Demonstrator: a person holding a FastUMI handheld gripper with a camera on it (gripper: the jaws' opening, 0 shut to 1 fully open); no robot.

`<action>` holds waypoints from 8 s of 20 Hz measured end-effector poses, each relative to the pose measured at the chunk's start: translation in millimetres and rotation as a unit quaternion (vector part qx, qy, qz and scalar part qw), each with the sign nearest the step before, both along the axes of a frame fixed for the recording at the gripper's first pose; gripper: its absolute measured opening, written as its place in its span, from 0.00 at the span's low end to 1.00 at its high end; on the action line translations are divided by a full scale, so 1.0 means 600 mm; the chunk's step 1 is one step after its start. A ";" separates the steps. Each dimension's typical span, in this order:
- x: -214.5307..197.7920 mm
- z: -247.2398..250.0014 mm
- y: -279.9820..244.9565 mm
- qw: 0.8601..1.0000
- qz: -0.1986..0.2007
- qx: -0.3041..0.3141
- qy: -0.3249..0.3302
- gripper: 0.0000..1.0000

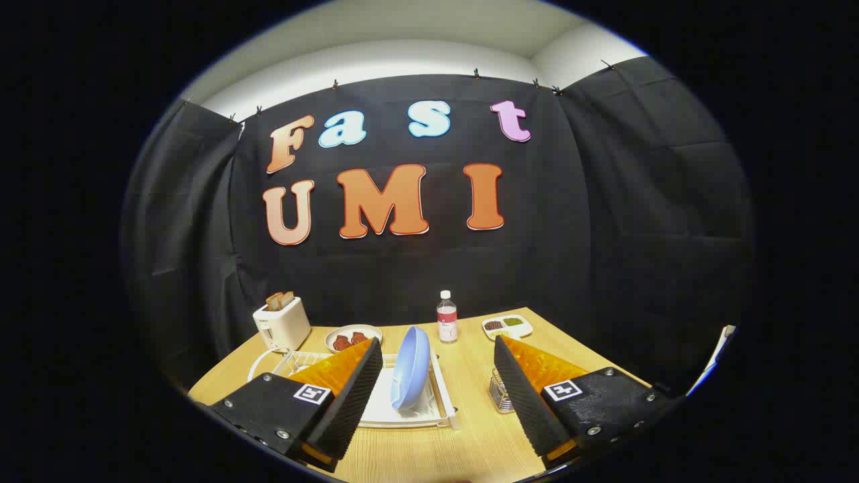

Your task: Take the plate from the dish rack, then take the spoon from the basket and place it into the plate.

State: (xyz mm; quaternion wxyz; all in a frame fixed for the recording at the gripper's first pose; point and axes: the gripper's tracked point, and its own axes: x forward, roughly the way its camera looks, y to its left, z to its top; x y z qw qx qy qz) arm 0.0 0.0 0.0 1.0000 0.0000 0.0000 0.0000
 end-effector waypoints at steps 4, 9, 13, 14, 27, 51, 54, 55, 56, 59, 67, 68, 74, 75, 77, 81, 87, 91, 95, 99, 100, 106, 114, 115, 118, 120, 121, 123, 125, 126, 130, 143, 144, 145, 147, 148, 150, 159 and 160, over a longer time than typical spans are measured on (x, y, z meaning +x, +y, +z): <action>0.006 0.010 0.001 1.000 0.004 -0.007 -0.006 0.99; 0.013 0.021 0.007 1.000 0.007 -0.007 -0.018 0.99; 0.020 0.018 0.016 1.000 0.013 -0.016 -0.018 0.99; 0.021 0.018 0.016 1.000 0.014 -0.013 -0.018 0.99; 0.134 -0.034 0.027 0.997 0.006 -0.007 0.070 0.99; 0.333 -0.245 0.047 0.957 -0.052 -0.030 0.282 0.28; 0.339 -0.229 0.057 0.958 -0.057 -0.059 0.274 0.27; 0.341 -0.222 0.061 0.959 -0.058 -0.068 0.269 0.27; 0.341 -0.214 0.063 0.959 -0.058 -0.075 0.265 0.27; 0.342 -0.197 0.061 0.959 -0.069 -0.096 0.258 0.26; 0.290 -0.151 0.041 0.966 -0.079 -0.059 0.240 0.26; 0.275 -0.148 0.037 0.966 -0.081 -0.049 0.242 0.26; 0.178 -0.151 0.043 0.965 -0.056 0.037 0.255 0.26; 0.164 -0.155 0.045 0.964 -0.050 0.048 0.257 0.26; 0.130 -0.162 0.048 0.961 -0.040 0.076 0.263 0.26; 0.070 -0.191 0.056 0.950 -0.017 0.142 0.276 0.26; -0.011 -0.282 0.087 0.925 0.026 0.209 0.317 0.26; -0.050 -0.351 0.112 0.898 0.050 0.253 0.356 0.26; -0.059 -0.399 0.138 0.874 0.069 0.291 0.384 0.26; -0.055 -0.445 0.153 0.855 0.074 0.304 0.414 0.26; -0.059 -0.452 0.155 0.850 0.074 0.306 0.421 0.26; -0.061 -0.458 0.148 0.848 0.055 0.299 0.435 0.29; -0.057 -0.420 0.058 0.872 0.013 0.267 0.410 0.69; -0.054 -0.415 0.042 0.877 0.006 0.259 0.404 0.71; -0.046 -0.387 -0.005 0.890 -0.013 0.243 0.385 0.91; -0.034 -0.370 -0.037 0.903 -0.026 0.220 0.367 0.99; -0.027 -0.358 -0.057 0.911 -0.033 0.204 0.357 0.99; -0.009 -0.329 -0.091 0.929 -0.043 0.163 0.330 0.99; 0.014 -0.296 -0.126 0.947 -0.051 0.113 0.296 0.98; 0.024 -0.279 -0.141 0.956 -0.053 0.085 0.277 0.98; 0.074 -0.223 -0.176 0.976 -0.044 0.007 0.215 0.99; 0.198 -0.232 -0.226 0.990 0.023 -0.055 0.127 0.93; 0.208 -0.239 -0.231 0.989 0.026 -0.062 0.129 0.83; 0.213 -0.249 -0.233 0.988 0.029 -0.067 0.135 0.78; 0.218 -0.272 -0.233 0.986 0.034 -0.070 0.148 0.64; 0.220 -0.280 -0.233 0.986 0.034 -0.070 0.150 0.56; 0.224 -0.283 -0.237 0.986 0.031 -0.075 0.147 0.35; 0.206 -0.228 -0.237 0.990 0.010 -0.080 0.119 0.10; 0.200 -0.217 -0.233 0.990 0.009 -0.084 0.115 0.10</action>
